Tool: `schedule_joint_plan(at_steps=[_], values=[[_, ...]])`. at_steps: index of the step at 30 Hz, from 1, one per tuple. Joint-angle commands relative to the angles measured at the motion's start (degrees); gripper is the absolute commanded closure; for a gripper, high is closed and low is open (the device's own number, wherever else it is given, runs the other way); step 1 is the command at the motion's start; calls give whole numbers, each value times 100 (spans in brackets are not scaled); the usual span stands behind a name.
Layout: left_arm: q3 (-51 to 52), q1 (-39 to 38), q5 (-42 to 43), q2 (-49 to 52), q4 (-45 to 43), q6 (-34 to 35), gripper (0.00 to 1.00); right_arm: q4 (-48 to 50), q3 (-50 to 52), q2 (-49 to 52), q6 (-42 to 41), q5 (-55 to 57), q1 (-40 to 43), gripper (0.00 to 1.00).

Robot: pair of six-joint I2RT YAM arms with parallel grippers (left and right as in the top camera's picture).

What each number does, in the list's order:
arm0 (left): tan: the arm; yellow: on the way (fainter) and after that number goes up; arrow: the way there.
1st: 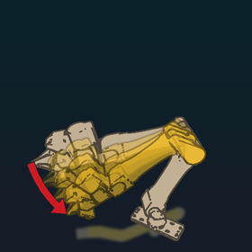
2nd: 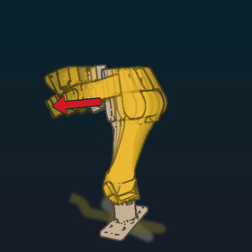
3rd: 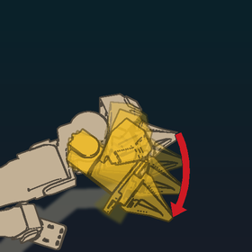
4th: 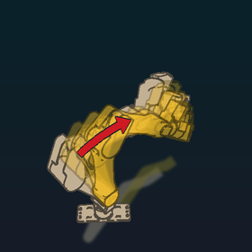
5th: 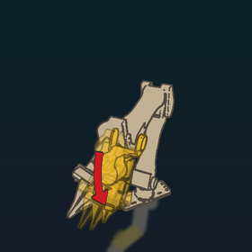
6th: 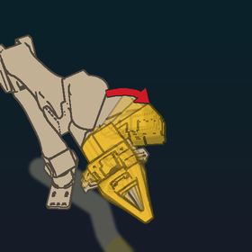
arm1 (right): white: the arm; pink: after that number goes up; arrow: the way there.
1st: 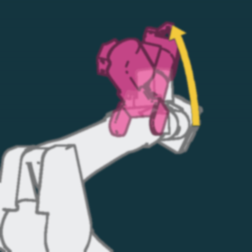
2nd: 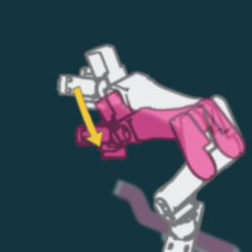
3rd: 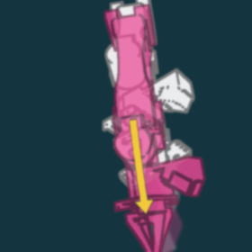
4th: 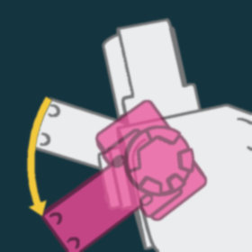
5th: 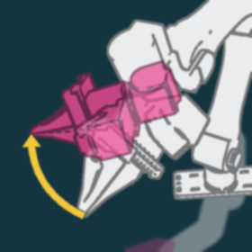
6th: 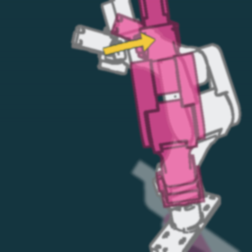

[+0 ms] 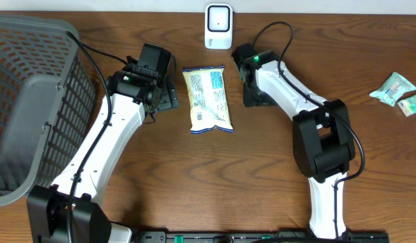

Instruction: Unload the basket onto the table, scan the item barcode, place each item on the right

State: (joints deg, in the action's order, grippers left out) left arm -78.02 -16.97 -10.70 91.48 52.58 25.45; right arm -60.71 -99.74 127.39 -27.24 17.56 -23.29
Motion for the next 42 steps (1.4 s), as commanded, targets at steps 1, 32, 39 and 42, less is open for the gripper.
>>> schedule_joint_plan(at_steps=[1,32,39,42], values=[[-26,9,-94,-52,31,-33,2,164,-284,15,9,-905,7,50],[-26,9,-94,-52,31,-33,2,1362,468,22,9,-575,4,99],[-26,9,-94,-52,31,-33,2,221,343,-50,-20,398,31,99],[-26,9,-94,-52,31,-33,2,-210,330,-55,-330,1075,120,99]])
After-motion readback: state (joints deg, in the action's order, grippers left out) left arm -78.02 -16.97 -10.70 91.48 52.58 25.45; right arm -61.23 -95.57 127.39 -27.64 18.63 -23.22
